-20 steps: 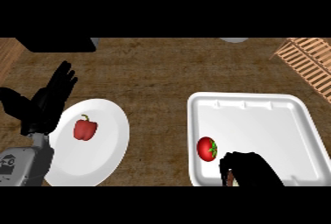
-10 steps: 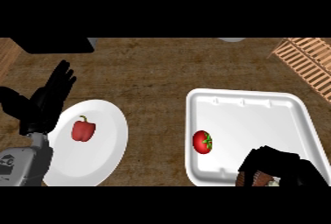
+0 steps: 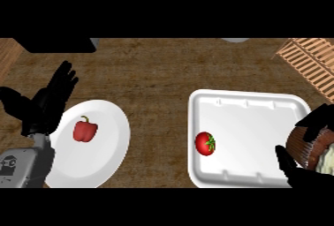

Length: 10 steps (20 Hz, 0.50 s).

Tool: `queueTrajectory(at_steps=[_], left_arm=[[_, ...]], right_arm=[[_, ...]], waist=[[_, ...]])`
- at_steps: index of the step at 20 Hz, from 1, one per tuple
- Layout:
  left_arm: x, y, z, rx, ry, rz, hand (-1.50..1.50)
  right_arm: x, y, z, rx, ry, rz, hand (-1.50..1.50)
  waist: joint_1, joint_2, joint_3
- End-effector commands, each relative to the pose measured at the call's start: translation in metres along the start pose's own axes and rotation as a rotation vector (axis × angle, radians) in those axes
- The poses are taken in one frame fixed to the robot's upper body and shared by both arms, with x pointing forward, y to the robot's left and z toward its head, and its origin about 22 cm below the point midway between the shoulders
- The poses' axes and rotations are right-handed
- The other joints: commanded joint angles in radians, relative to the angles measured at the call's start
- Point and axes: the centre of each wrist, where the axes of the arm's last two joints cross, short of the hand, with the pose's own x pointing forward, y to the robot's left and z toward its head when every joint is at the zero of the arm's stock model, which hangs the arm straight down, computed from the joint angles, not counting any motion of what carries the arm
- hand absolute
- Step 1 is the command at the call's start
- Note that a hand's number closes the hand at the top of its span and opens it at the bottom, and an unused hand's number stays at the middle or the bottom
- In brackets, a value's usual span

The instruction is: Pick the cupcake from the tray and place it in the tiered shelf

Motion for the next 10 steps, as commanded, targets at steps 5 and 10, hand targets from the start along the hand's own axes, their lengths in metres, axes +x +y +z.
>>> queueTrajectory(at_steps=[5, 10], left_arm=[[-0.009, 0.009, 0.003, 0.008, -0.005, 0.003, 0.0], [-0.006, -0.001, 0.005, -0.025, 0.007, -0.001, 0.0]], right_arm=[[-0.018, -0.098, -0.024, -0.095, 0.045, -0.077, 1.5], [-0.056, -0.15, -0.059, -0.153, 0.136, -0.082, 1.5]], waist=[[0.001, 0.001, 0.001], [0.012, 0.003, 0.001]])
